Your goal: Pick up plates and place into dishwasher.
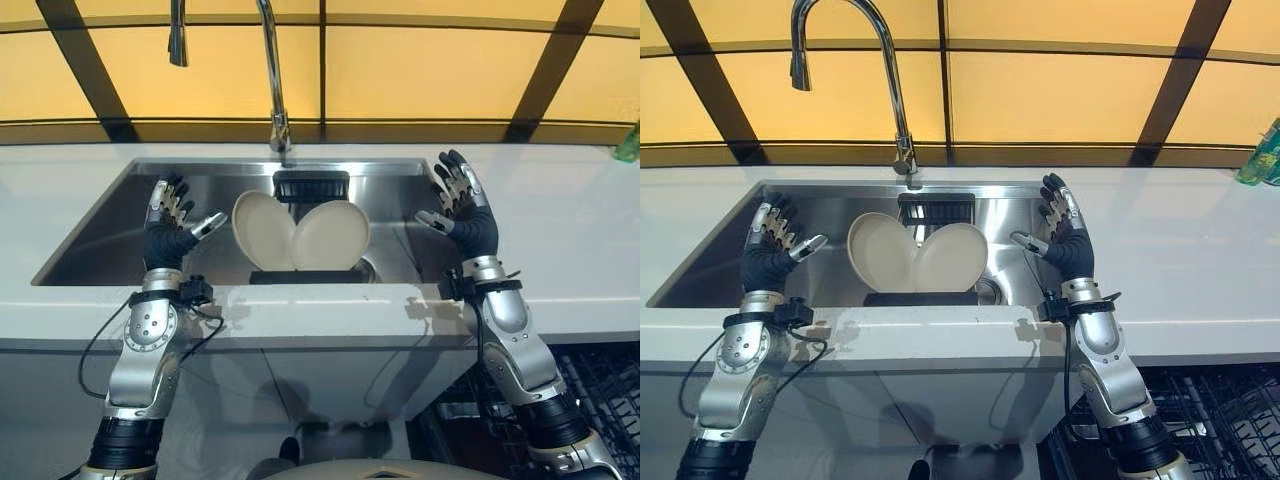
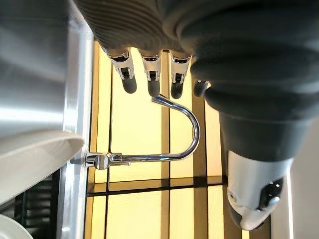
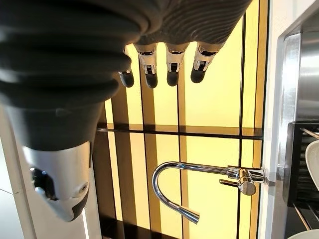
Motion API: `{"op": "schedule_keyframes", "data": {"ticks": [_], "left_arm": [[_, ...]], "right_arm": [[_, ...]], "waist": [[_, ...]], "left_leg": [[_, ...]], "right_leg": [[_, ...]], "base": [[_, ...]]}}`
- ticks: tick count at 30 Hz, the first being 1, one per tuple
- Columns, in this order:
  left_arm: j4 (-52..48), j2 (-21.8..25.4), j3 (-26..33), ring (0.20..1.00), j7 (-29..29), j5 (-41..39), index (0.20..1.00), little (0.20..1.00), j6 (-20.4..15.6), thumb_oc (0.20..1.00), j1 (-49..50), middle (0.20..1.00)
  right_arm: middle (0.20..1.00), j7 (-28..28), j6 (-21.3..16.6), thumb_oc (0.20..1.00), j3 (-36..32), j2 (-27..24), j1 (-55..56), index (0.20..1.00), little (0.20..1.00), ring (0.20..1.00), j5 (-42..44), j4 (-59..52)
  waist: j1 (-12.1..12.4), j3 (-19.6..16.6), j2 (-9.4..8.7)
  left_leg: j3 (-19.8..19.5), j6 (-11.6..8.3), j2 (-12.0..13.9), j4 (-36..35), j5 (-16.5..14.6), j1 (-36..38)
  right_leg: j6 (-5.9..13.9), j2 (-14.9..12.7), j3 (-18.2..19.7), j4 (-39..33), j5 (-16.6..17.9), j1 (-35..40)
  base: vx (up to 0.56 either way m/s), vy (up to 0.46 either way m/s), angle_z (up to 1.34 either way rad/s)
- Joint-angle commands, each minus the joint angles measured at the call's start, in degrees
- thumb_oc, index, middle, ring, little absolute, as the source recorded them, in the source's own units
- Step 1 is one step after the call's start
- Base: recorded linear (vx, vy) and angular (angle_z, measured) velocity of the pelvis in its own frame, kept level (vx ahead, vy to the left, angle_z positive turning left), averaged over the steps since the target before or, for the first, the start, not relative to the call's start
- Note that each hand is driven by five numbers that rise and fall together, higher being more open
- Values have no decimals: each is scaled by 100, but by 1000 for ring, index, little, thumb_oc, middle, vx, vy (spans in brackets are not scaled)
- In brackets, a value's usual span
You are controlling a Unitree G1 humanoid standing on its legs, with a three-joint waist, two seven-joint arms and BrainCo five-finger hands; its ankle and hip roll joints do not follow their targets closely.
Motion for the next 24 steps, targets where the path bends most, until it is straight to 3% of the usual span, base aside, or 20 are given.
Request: {"op": "schedule_keyframes", "data": {"ticks": [1, 4, 6, 8, 12, 24], "left_arm": [[705, 532, 261, 1000, -47, 775, 1000, 1000, -487, 1000, -326, 1000], [945, 853, 368, 1000, 38, 1123, 1000, 1000, -565, 1000, -343, 1000], [1178, 1128, 375, 1000, 81, 1368, 1000, 1000, -462, 1000, -522, 1000], [1228, 1162, 354, 1000, 100, 1482, 1000, 1000, -458, 1000, -570, 1000], [1816, 1759, 141, 1000, 459, 2798, 1000, 1000, -769, 1000, -883, 1000], [1831, 3066, -398, 1000, 612, 4816, 1000, 1000, -1196, 1000, -905, 1000]], "right_arm": [[1000, -26, -139, 1000, 101, -202, -417, 1000, 1000, 1000, 144, -165], [1000, -8, -74, 1000, 228, -174, -548, 1000, 1000, 1000, 63, -117], [1000, 30, 33, 1000, 153, -259, -441, 1000, 1000, 1000, 102, -259], [1000, 39, 45, 1000, 123, -276, -420, 1000, 1000, 1000, 118, -284], [1000, 160, 152, 1000, -4, -457, -402, 1000, 1000, 1000, 372, -259], [1000, 274, 170, 1000, -78, -761, -142, 1000, 1000, 1000, 526, -194]], "waist": [[148, -25, 26], [162, -17, 110], [8, -105, 183], [-10, -111, 184], [-220, -165, 272], [-450, 28, 349]], "left_leg": [[-342, -223, 41, 1487, -667, -231], [-434, -117, 23, 945, -788, 20], [-214, -126, 96, 580, -811, 200], [-191, -128, 95, 532, -744, 193], [35, -142, 75, 386, -816, 373], [149, 158, -171, 177, -1020, 665]], "right_leg": [[-110, 15, 203, -57, 831, -857], [-78, -15, 350, -31, 814, -873], [-9, -86, 351, -38, 778, -869], [1, -107, 351, -29, 819, -906], [153, -294, 387, 33, 829, -955], [452, -632, 652, 270, 896, -1148]], "base": [[29, 84, -23], [64, 178, -32], [76, 234, -45], [51, 157, -11], [153, 237, -6], [114, 158, -5]]}}
